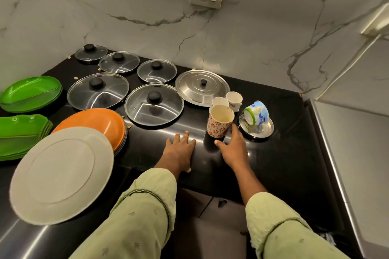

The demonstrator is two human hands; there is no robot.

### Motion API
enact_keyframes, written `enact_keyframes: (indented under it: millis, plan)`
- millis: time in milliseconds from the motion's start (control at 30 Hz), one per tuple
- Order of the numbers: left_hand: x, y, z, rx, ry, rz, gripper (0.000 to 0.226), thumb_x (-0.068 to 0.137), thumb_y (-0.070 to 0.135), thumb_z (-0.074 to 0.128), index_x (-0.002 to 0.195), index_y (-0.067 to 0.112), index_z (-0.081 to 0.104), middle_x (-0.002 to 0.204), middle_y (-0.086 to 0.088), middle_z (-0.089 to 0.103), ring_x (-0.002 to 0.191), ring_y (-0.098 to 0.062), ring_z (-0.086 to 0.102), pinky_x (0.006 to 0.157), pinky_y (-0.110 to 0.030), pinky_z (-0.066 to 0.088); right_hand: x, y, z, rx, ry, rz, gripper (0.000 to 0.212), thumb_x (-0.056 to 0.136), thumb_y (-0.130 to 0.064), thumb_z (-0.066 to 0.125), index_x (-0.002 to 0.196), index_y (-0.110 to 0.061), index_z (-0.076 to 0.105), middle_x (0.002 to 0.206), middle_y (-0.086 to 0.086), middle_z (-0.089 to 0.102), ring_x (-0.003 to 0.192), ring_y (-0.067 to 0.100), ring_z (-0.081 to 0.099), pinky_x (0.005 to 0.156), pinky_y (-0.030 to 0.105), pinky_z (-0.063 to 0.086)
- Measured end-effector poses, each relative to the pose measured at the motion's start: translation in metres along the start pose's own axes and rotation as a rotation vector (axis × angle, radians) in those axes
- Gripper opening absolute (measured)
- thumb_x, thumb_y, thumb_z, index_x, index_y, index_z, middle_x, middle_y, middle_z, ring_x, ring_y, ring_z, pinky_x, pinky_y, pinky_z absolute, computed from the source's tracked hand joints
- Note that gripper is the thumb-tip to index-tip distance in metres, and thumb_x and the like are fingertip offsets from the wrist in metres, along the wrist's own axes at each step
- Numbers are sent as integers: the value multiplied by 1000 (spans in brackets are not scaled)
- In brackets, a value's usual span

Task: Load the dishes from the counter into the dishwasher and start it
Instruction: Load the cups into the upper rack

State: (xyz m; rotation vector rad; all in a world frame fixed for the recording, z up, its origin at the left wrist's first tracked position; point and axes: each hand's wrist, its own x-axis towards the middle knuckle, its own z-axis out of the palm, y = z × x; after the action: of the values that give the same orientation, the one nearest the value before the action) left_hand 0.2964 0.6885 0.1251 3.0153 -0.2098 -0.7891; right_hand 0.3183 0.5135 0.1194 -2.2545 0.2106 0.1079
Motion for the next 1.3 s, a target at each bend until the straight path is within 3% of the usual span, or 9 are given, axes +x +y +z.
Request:
enact_keyframes:
  millis: [100,200,533,833,1100,1300]
  plan:
    - [23,-11,-6,-31,-110,68,114,75,35,84,159,26,7,166,-7,-6,152,-37,-2,119,-62,14,22,-4,11,90,56,68,89,76,-24,82,149,-22,32,148,2,46,135,23,44,109,45,41]
    - [39,-17,-10,-45,-193,130,124,71,34,87,159,30,-1,166,-3,-13,151,-37,-9,117,-67,12,37,-2,25,190,115,109,94,67,-25,88,145,-25,35,143,0,51,131,22,48,107,48,42]
    - [50,-21,-9,-16,-221,170,126,71,37,87,159,29,-3,165,-3,-15,150,-39,-8,115,-67,18,48,-6,67,340,383,102,100,64,-22,90,145,-24,31,141,0,49,130,19,47,109,41,40]
    - [50,-22,-7,-17,-211,171,127,71,38,87,159,29,-4,165,-3,-15,150,-39,-9,115,-67,18,28,-6,63,290,428,81,93,66,-32,89,141,-19,37,135,2,54,124,18,51,94,28,42]
    - [44,-21,-10,-5,-215,166,124,73,39,86,159,29,-2,165,-2,-16,151,-38,-9,116,-66,17,-16,3,45,247,394,74,93,65,-37,89,140,-21,37,136,0,52,124,16,50,95,29,42]
    - [19,-12,-2,81,-32,196,106,82,40,77,159,27,5,166,-6,-5,152,-34,6,120,-54,15,-54,21,24,228,361,44,95,65,-39,89,141,-26,34,138,0,51,124,18,49,94,29,42]
